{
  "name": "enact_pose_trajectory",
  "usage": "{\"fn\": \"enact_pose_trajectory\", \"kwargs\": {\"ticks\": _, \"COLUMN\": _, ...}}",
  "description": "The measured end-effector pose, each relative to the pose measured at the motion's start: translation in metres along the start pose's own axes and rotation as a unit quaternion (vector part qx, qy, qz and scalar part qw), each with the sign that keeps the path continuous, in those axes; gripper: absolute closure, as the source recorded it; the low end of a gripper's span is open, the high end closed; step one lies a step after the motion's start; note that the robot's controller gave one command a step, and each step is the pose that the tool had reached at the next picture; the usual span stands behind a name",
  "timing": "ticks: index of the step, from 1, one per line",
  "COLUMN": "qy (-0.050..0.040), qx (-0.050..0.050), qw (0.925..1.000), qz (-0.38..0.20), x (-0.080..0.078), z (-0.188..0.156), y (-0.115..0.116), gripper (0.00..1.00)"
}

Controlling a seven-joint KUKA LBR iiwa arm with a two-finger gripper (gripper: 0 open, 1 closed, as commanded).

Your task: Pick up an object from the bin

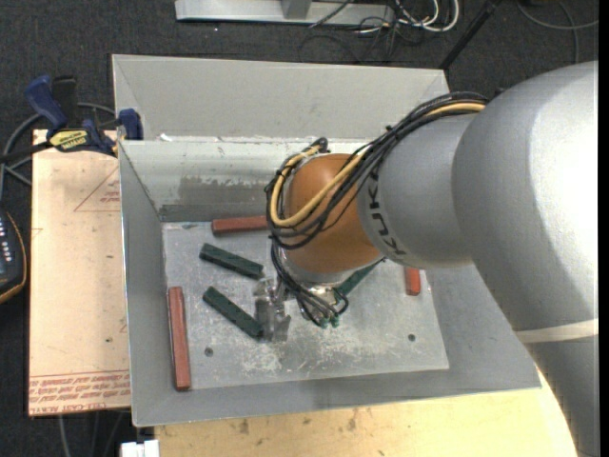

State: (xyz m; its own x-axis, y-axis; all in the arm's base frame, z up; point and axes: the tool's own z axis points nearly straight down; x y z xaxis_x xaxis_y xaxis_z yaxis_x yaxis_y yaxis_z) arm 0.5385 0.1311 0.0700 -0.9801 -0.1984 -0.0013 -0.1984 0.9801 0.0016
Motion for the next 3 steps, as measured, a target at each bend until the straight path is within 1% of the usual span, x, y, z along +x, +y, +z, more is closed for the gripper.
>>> {"fn": "enact_pose_trajectory", "kwargs": {"ticks": 1, "qy": -0.0015, "qx": -0.002, "qw": 0.9999, "qz": 0.012, "x": -0.016, "z": 0.0, "y": 0.066, "gripper": 1.0}}
{"fn": "enact_pose_trajectory", "kwargs": {"ticks": 2, "qy": 0.0002, "qx": 0.003, "qw": 0.9996, "qz": -0.029, "x": -0.068, "z": 0.0, "y": 0.108, "gripper": 1.0}}
{"fn": "enact_pose_trajectory", "kwargs": {"ticks": 3, "qy": -0.0013, "qx": 0.0, "qw": 0.997, "qz": 0.077, "x": -0.082, "z": -0.004, "y": 0.103, "gripper": 1.0}}
